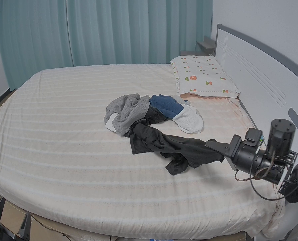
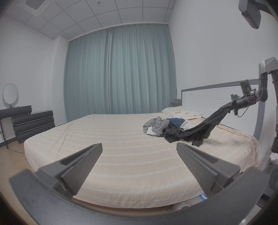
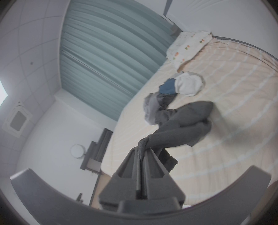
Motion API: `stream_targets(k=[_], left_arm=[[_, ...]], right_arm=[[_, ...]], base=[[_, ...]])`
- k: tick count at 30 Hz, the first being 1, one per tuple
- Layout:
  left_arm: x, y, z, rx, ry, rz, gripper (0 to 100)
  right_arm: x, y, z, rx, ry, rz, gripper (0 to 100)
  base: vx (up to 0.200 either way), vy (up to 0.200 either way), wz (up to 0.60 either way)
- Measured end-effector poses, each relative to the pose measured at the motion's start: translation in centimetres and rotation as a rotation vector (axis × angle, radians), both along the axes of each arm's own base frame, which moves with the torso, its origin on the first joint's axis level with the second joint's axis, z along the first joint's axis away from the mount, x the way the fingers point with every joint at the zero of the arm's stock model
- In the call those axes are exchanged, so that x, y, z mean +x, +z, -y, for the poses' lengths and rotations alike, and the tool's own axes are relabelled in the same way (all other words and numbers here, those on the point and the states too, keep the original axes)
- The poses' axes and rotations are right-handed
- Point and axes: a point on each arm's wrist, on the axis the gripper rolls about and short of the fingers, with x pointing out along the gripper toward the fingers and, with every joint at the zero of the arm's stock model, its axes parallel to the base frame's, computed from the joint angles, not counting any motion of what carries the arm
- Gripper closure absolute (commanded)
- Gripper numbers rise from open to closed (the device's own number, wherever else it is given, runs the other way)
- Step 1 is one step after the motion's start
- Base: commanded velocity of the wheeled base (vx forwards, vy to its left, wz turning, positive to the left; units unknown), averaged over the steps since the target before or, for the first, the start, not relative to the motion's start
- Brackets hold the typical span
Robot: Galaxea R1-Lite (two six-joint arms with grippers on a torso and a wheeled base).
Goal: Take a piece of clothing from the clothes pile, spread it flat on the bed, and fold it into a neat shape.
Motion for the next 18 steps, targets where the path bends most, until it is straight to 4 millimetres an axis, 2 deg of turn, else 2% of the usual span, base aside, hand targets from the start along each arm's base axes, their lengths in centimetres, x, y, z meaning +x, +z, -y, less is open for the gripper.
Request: stream_targets(k=[4, 8, 14, 18], left_arm=[[0.0, 0.0, 0.0, 0.004, -0.003, 0.001, 0], [-0.1, 0.6, 0.0, -0.032, -0.005, 0.025, 0], [-0.1, 5.0, 0.0, -0.121, -0.044, 0.075, 0], [1.6, 6.9, 0.1, -0.101, -0.076, -0.012, 0]], right_arm=[[-2.5, 1.6, 0.8, 0.052, 0.035, 0.057, 100], [-3.6, 2.3, 1.3, 0.073, 0.04, 0.086, 100], [-4.1, 2.8, 1.6, 0.085, 0.045, 0.105, 100], [-4.2, 2.9, 1.5, 0.088, 0.051, 0.111, 100]], base=[[0.0, 0.0, 0.0], [0.0, 0.0, 0.0], [0.0, 0.0, 0.0], [0.0, 0.0, 0.0]])
